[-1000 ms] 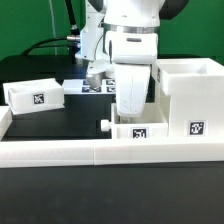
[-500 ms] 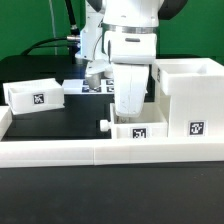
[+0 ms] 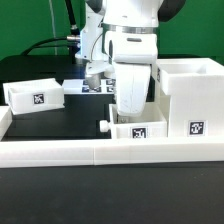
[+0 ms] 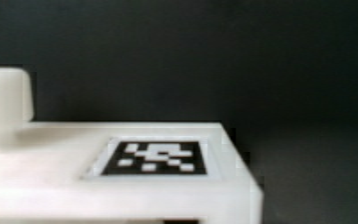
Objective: Assemble drawer
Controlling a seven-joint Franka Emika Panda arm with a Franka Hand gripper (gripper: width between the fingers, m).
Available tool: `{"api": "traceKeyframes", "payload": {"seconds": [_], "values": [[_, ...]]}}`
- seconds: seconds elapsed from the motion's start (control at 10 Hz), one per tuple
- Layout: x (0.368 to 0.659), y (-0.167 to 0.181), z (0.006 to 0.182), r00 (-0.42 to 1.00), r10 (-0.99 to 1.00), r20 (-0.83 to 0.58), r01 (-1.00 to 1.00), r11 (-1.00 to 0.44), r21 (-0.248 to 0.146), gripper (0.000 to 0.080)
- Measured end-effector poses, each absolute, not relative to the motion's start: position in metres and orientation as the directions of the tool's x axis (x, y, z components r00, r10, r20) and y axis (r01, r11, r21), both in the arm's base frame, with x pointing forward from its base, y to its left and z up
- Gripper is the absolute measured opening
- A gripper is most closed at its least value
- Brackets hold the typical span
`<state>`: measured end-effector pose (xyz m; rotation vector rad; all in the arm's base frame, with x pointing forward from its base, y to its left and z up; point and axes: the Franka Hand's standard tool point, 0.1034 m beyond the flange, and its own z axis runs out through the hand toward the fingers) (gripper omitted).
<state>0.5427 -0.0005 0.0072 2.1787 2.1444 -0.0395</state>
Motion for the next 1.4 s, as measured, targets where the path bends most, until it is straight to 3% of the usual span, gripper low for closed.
{"api": "traceKeyframes", "payload": {"seconds": [0.2, 0.6, 1.4], "values": [[0.541, -0.004, 0.008, 0.026, 0.996, -0.091, 1.000, -0.025, 0.011, 0.0044], [0.542, -0.001, 0.009, 0.020, 0.995, -0.096, 1.000, -0.020, -0.007, 0.0044], [0.547, 0.010, 0.011, 0.039, 0.995, -0.096, 0.999, -0.039, 0.002, 0.0044]]}}
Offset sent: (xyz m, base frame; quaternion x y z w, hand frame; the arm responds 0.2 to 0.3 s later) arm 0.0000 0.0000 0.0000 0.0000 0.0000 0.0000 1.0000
